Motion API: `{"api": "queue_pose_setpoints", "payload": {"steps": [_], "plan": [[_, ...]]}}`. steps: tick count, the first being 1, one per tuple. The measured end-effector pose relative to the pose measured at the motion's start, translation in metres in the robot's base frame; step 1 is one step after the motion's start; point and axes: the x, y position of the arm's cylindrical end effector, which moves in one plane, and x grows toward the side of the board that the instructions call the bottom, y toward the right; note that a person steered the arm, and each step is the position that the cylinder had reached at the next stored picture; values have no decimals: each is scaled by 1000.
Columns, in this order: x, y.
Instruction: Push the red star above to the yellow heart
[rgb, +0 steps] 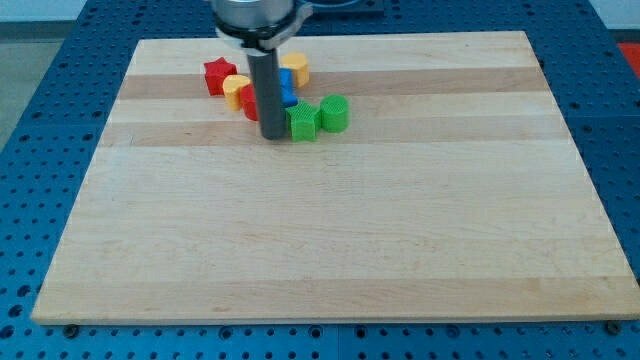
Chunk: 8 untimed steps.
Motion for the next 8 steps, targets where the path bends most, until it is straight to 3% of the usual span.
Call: {"api": "queue_pose_setpoints", "payload": {"steps": [1,2,3,4,5,8], "plan": [[-12,-78],[-75,-149],[-158,-163],[-188,-126],[-174,-93],[-136,-82]]}}
